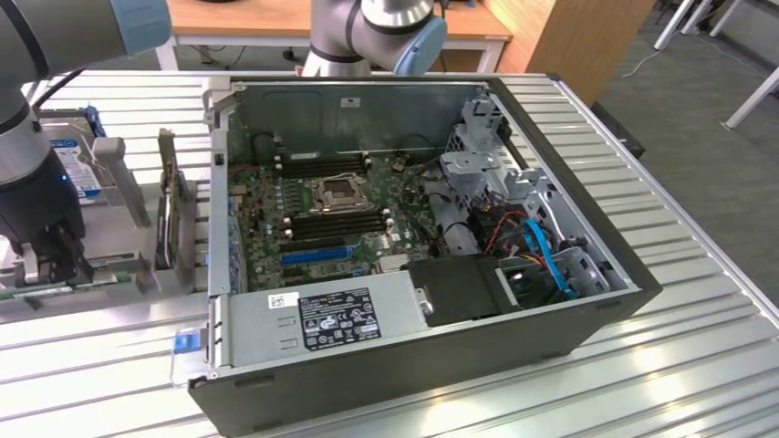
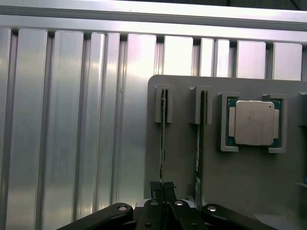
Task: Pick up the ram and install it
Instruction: 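Pick up the ram and move it above insertion slot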
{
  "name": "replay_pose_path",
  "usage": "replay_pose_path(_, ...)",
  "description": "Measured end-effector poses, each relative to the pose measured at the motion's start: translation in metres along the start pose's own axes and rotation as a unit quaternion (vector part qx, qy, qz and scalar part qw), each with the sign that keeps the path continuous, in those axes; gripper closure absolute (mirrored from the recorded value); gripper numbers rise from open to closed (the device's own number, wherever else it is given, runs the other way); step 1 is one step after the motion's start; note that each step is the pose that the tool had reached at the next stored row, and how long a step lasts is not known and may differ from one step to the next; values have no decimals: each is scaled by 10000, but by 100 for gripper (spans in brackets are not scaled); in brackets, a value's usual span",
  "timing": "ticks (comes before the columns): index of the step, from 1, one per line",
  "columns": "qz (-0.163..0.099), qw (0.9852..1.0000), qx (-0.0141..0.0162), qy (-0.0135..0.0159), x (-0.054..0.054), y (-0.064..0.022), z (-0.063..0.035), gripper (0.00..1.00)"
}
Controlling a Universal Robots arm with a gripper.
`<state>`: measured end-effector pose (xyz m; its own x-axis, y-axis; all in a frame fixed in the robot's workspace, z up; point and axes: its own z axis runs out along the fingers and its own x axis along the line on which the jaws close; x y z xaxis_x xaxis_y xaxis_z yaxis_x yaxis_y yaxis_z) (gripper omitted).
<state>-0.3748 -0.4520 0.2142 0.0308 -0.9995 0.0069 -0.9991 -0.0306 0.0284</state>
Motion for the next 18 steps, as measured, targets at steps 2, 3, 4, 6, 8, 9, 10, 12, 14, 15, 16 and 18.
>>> replay_pose_path(2, 0, 10000, 0, 0, 0, 0, -13, 88)
replay_pose_path(3, 0, 10000, 0, 0, 0, 0, -20, 88)
replay_pose_path(4, 0, 10000, 0, 0, 0, -1, -27, 88)
replay_pose_path(6, 0, 10000, 0, 0, 0, -2, -43, 88)
replay_pose_path(8, 0, 10000, 0, 0, 0, -2, -57, 88)
replay_pose_path(9, 0, 10000, 0, 0, 0, -3, -64, 88)
replay_pose_path(10, 0, 10000, 0, 0, 0, -3, -71, 88)
replay_pose_path(12, 0, 10000, 0, 0, 1, -4, -85, 88)
replay_pose_path(14, 0, 10000, 0, 0, 1, -5, -100, 88)
replay_pose_path(15, 0, 10000, 0, 0, 1, -5, -108, 88)
replay_pose_path(16, 0, 10000, 0, 0, 1, -6, -116, 88)
replay_pose_path(18, 0, 10000, 0, 0, 1, -7, -133, 88)
